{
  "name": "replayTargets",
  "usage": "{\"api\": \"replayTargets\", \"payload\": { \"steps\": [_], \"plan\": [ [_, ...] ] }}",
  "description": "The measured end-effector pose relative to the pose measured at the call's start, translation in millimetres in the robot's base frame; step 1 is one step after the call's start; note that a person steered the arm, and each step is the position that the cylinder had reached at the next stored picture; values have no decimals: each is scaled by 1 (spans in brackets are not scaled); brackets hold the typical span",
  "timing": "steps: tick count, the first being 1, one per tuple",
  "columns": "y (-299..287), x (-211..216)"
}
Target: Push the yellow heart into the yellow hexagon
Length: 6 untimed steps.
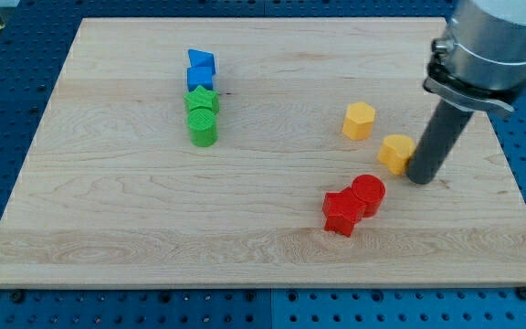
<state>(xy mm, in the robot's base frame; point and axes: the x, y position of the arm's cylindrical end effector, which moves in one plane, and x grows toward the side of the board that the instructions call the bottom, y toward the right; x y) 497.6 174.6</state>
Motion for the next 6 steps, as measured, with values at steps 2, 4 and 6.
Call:
{"api": "replayTargets", "payload": {
  "steps": [2,4,6],
  "plan": [
    [-5,-16],
    [-3,-20],
    [-3,-49]
  ]
}}
